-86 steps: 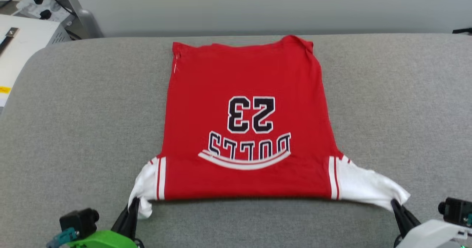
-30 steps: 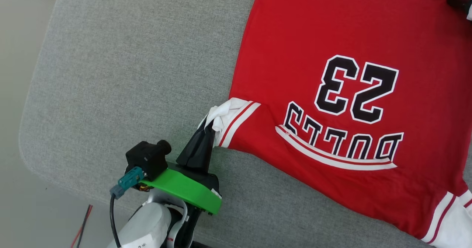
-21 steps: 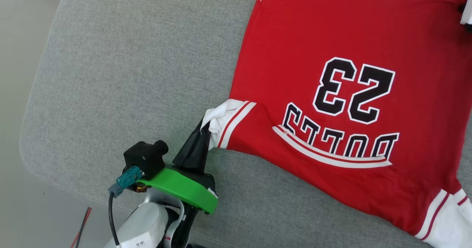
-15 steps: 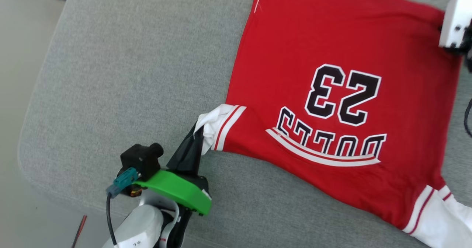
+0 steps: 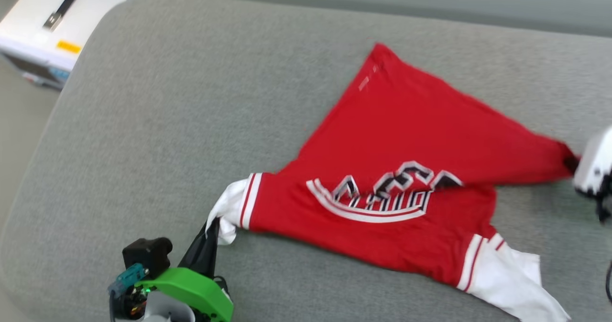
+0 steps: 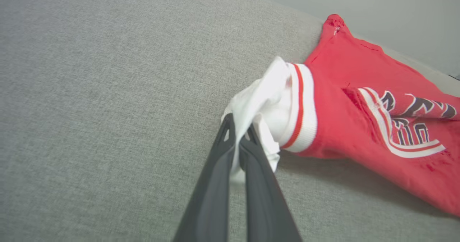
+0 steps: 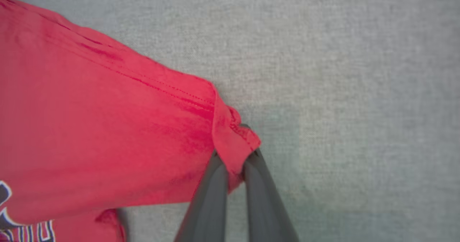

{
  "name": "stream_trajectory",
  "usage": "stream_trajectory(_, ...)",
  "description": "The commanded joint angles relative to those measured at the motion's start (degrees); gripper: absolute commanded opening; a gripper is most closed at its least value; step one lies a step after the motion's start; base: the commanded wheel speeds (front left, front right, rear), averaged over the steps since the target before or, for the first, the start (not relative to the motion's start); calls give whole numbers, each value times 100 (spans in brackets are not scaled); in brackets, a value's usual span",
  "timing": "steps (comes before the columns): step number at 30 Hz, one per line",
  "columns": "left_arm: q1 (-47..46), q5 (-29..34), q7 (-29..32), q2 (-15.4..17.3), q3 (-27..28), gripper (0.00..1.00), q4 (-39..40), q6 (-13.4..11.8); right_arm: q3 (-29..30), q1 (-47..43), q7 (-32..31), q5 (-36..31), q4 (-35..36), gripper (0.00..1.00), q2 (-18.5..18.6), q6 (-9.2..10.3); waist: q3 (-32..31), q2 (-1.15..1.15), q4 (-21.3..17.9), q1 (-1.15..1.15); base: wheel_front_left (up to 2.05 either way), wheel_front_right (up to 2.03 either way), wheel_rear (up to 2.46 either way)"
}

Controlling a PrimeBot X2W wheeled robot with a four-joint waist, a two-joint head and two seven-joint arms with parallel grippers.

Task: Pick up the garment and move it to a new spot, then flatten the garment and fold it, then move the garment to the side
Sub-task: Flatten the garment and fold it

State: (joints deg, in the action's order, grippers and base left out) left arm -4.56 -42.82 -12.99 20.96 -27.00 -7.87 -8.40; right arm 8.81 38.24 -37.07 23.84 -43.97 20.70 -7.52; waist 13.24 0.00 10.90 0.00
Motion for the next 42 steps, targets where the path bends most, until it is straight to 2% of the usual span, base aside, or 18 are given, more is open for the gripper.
stream_trajectory(1,97,-67,2,79,66,0,6,-55,66,-359,46,73,187,0,63,3,-588,0,-585,0,0,0,0)
stream_trajectory(7,377,-81,18,272,144,0,86,-162,653,-2040,44,230,1531,0,-76,3,-785,0,-860,0,0,0,0)
stream_trajectory(8,440,-71,12,326,166,0,124,-189,881,-2603,-11,187,2102,0,-231,3,-807,0,-922,0,0,0,0)
stream_trajectory(13,530,-89,4,399,211,0,191,-223,1428,-4009,-322,-25,3549,0,-991,3,-829,0,-998,0,0,0,0)
stream_trajectory(15,529,-94,17,407,203,0,198,-221,1570,-4462,-483,-26,3990,0,-1392,3,-824,0,-1001,0,0,0,0)
stream_trajectory(17,504,-92,37,408,184,0,198,-213,1660,-4822,-593,-59,4288,0,-1627,3,-807,0,-992,0,0,0,0)
stream_trajectory(20,475,-97,42,382,155,0,185,-201,1703,-5096,-588,35,4404,0,-1762,3,-790,0,-986,0,0,0,0)
stream_trajectory(21,471,-96,42,375,145,0,176,-198,1692,-5136,-529,39,4389,9,-1771,3,-793,0,-985,0,0,0,0)
stream_trajectory(22,464,-93,44,368,132,0,165,-195,1672,-5147,-410,153,4322,100,-1776,3,-793,0,-983,0,0,0,0)
stream_trajectory(26,406,-81,63,338,77,0,145,-172,1477,-4975,284,419,4150,100,-1780,3,-794,0,-936,0,0,0,0)
stream_trajectory(32,218,-35,60,274,13,0,113,-132,1173,-4211,1822,82,3984,100,-1781,3,-758,0,-779,0,0,0,0)
stream_trajectory(34,146,-24,51,244,-3,0,91,-112,978,-3916,2088,-39,3891,100,-1781,3,-734,0,-732,0,0,0,0)
stream_trajectory(38,-16,28,38,175,-68,0,71,-66,509,-3294,2059,-195,3604,100,-1501,3,-635,0,-608,0,0,0,0)
stream_trajectory(42,-217,92,25,77,-163,0,47,5,-67,-2607,1230,-125,3106,100,-874,3,-495,0,-462,0,0,0,0)
